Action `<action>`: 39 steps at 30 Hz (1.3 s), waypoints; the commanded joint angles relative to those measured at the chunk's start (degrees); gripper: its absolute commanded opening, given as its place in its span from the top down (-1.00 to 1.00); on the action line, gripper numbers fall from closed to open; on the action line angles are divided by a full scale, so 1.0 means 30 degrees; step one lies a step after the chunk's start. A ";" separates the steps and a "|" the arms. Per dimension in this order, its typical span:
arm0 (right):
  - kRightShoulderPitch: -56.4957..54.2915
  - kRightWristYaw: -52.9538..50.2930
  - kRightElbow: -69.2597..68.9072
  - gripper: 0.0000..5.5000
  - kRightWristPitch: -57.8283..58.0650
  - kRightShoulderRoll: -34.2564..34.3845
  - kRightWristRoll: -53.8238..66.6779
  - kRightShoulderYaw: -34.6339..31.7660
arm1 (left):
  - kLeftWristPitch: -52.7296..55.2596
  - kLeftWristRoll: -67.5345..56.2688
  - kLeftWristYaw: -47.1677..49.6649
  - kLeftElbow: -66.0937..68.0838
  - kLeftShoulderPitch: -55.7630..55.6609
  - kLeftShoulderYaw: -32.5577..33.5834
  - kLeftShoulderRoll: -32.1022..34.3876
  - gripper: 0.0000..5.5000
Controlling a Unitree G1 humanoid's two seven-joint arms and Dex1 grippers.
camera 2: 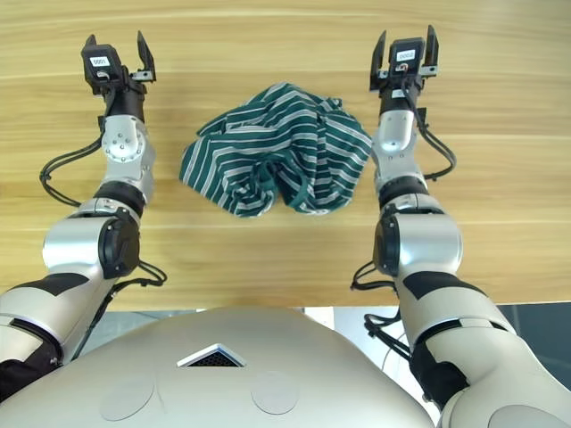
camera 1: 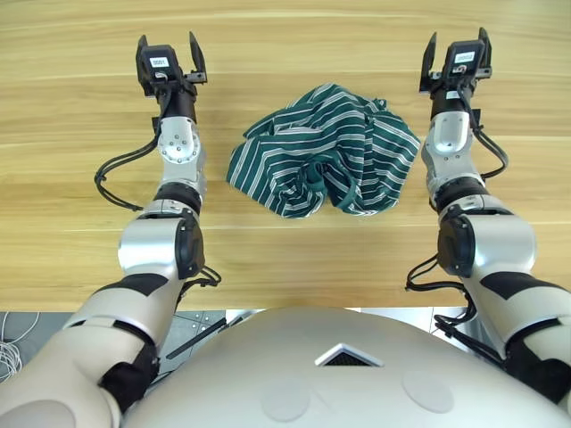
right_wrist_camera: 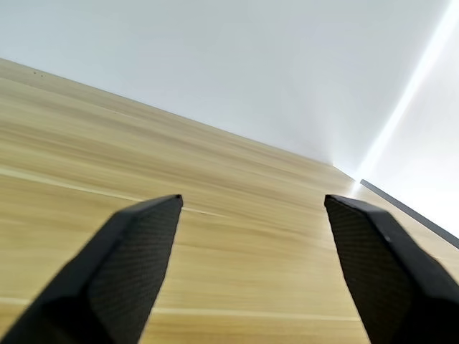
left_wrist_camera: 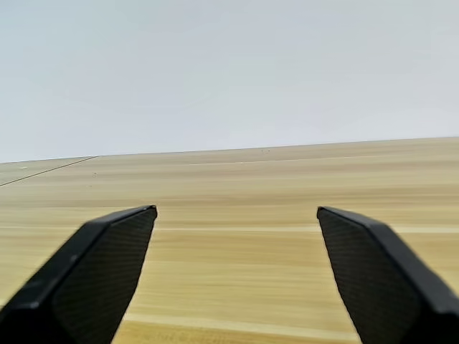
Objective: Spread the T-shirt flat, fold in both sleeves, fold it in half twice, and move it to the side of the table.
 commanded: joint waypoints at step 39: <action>-0.0326 -0.0600 0.0345 -0.34 0.0872 -0.0201 0.0075 0.0083 | 0.1086 0.0296 0.0333 0.0540 -0.0795 0.0157 0.0237 -0.51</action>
